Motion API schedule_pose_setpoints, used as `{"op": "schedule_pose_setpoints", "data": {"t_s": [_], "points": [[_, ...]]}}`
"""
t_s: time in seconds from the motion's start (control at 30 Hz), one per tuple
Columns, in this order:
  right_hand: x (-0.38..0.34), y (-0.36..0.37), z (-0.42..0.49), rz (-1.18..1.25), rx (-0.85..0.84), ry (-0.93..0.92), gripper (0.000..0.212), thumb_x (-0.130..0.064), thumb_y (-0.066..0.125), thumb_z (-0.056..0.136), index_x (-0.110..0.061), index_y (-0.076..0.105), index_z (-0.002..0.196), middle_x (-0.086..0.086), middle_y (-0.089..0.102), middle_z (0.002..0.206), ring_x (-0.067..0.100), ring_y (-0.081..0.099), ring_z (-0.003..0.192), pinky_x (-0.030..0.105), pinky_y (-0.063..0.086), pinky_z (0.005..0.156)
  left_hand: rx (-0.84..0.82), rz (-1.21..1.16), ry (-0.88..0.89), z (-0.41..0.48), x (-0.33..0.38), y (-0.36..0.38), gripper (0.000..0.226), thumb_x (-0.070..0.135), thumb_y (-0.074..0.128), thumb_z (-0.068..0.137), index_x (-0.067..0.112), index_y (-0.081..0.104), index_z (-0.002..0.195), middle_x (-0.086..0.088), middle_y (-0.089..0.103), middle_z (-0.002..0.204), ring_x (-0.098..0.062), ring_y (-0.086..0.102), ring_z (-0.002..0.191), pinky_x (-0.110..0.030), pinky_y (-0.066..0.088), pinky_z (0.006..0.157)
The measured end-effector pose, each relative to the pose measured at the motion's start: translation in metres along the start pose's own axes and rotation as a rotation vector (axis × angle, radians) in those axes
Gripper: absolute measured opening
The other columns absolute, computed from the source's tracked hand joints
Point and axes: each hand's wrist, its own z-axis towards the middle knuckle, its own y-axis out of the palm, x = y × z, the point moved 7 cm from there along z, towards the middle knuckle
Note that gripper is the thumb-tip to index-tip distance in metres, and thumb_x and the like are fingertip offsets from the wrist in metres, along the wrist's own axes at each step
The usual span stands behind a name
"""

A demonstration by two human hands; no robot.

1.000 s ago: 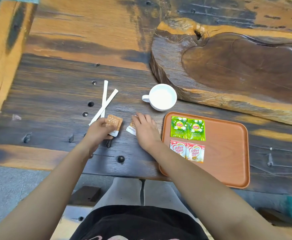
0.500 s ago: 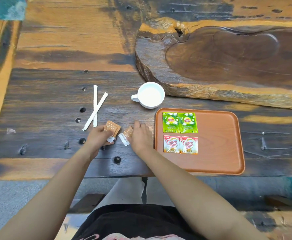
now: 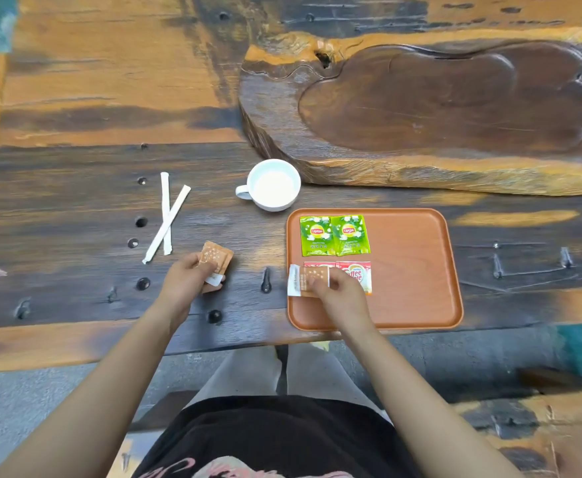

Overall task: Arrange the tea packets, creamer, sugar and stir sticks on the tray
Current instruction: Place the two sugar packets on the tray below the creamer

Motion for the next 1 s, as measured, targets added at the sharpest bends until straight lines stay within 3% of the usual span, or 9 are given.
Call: {"op": "schedule_pose_setpoints", "data": {"t_s": [0.13, 0.23, 0.37, 0.43, 0.5, 0.6, 0.7, 0.8, 1.0], "points": [[0.045, -0.041, -0.009, 0.015, 0.062, 0.122, 0.013, -0.011, 0.062, 0.083, -0.003, 0.065, 0.073, 0.006, 0.060, 0.070, 0.019, 0.052, 0.067, 0.028, 0.039, 0.063, -0.062, 0.065, 0.051, -0.009, 0.014, 0.029, 0.017, 0.007, 0.049, 0.090, 0.015, 0.060, 0.080, -0.008, 0.062, 0.081, -0.018, 0.060, 0.071, -0.032, 0.055, 0.075], [0.057, -0.041, -0.009, -0.050, 0.017, 0.139, 0.020, -0.010, 0.066, 0.081, -0.010, 0.056, 0.063, 0.001, 0.051, 0.060, 0.013, 0.044, 0.057, 0.014, 0.033, 0.049, -0.100, 0.118, 0.097, -0.017, 0.028, 0.053, 0.017, 0.008, 0.050, 0.089, 0.017, 0.061, 0.081, -0.006, 0.064, 0.081, -0.017, 0.060, 0.072, -0.032, 0.052, 0.077], [0.060, -0.033, -0.009, -0.143, -0.001, 0.103, 0.013, -0.013, 0.067, 0.079, 0.000, 0.066, 0.079, 0.018, 0.068, 0.077, 0.017, 0.052, 0.067, 0.020, 0.037, 0.054, -0.105, 0.189, 0.152, -0.024, 0.039, 0.073, 0.012, 0.011, 0.051, 0.090, 0.014, 0.062, 0.087, -0.008, 0.064, 0.084, -0.020, 0.059, 0.076, -0.038, 0.052, 0.081], [0.056, -0.029, -0.011, -0.178, -0.015, 0.075, 0.009, -0.013, 0.066, 0.080, -0.010, 0.064, 0.073, 0.004, 0.061, 0.065, 0.014, 0.051, 0.060, 0.012, 0.035, 0.047, -0.103, 0.232, 0.166, -0.027, 0.041, 0.078, 0.013, 0.011, 0.051, 0.089, 0.010, 0.062, 0.093, -0.005, 0.064, 0.081, -0.020, 0.059, 0.076, -0.040, 0.051, 0.085], [0.052, -0.027, -0.012, -0.280, -0.006, 0.051, 0.013, -0.017, 0.064, 0.082, -0.014, 0.059, 0.070, -0.003, 0.053, 0.061, 0.015, 0.049, 0.059, 0.020, 0.035, 0.049, -0.107, 0.250, 0.167, -0.030, 0.040, 0.081, 0.013, 0.011, 0.051, 0.089, 0.009, 0.063, 0.094, -0.004, 0.064, 0.079, -0.021, 0.059, 0.075, -0.042, 0.051, 0.086], [0.050, -0.028, -0.011, -0.507, 0.073, -0.023, 0.019, -0.025, 0.065, 0.081, -0.010, 0.055, 0.076, 0.006, 0.057, 0.077, 0.027, 0.054, 0.084, 0.031, 0.037, 0.066, -0.107, 0.253, 0.161, -0.034, 0.036, 0.079, 0.015, 0.010, 0.051, 0.089, 0.017, 0.062, 0.082, -0.004, 0.065, 0.077, -0.022, 0.061, 0.074, -0.044, 0.051, 0.087], [0.043, -0.032, -0.016, -0.625, 0.153, -0.121, 0.027, -0.028, 0.066, 0.081, -0.009, 0.055, 0.097, 0.009, 0.060, 0.100, 0.027, 0.050, 0.102, 0.036, 0.041, 0.087, -0.096, 0.280, 0.163, -0.036, 0.030, 0.075, 0.012, 0.011, 0.053, 0.088, 0.012, 0.064, 0.089, -0.010, 0.066, 0.084, -0.025, 0.062, 0.079, -0.049, 0.051, 0.090], [0.033, -0.029, -0.022, -0.698, 0.191, -0.331, 0.023, -0.022, 0.067, 0.079, -0.009, 0.057, 0.096, 0.010, 0.059, 0.096, 0.028, 0.052, 0.094, 0.040, 0.047, 0.083, -0.090, 0.288, 0.160, -0.037, 0.028, 0.074, 0.011, 0.011, 0.053, 0.088, 0.012, 0.064, 0.086, -0.013, 0.065, 0.085, -0.026, 0.061, 0.080, -0.050, 0.052, 0.089], [0.035, -0.005, -0.022, -0.686, -0.012, -0.557, 0.025, -0.003, 0.059, 0.079, -0.013, 0.064, 0.102, 0.008, 0.058, 0.089, 0.028, 0.054, 0.086, 0.038, 0.049, 0.072, -0.108, 0.271, 0.149, -0.041, 0.024, 0.083, 0.013, 0.009, 0.052, 0.088, 0.014, 0.063, 0.085, -0.013, 0.065, 0.087, -0.026, 0.061, 0.079, -0.049, 0.052, 0.090]]}}
